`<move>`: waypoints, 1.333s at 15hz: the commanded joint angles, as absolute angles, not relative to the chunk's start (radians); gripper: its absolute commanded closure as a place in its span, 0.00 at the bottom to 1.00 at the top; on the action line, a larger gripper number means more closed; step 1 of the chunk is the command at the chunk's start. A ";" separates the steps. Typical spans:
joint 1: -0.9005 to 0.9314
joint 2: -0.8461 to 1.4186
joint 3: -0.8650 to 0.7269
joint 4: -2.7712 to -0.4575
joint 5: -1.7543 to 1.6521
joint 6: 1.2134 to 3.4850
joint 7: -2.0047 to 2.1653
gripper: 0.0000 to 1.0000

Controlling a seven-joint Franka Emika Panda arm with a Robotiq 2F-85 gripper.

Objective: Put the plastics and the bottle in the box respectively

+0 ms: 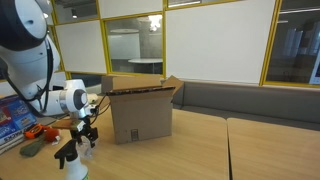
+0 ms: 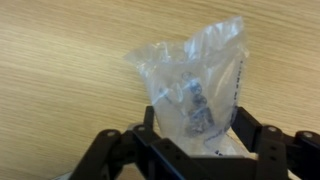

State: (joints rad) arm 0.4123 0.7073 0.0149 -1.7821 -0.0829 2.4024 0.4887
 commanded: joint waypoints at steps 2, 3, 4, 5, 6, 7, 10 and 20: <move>0.424 0.719 -0.003 -1.775 -0.095 2.406 0.530 0.58; 0.424 0.718 -0.005 -1.777 -0.096 2.406 0.534 0.65; 0.423 0.712 -0.006 -1.783 -0.094 2.406 0.537 0.73; 0.422 0.708 -0.007 -1.786 -0.093 2.407 0.541 0.80; 0.419 0.699 -0.007 -1.795 -0.089 2.414 0.545 0.86; 0.418 0.691 -0.006 -1.802 -0.087 2.418 0.548 0.89; 0.430 0.638 -0.011 -1.837 -0.098 2.438 0.575 0.90; 0.507 0.291 -0.010 -2.035 -0.266 2.527 0.731 0.87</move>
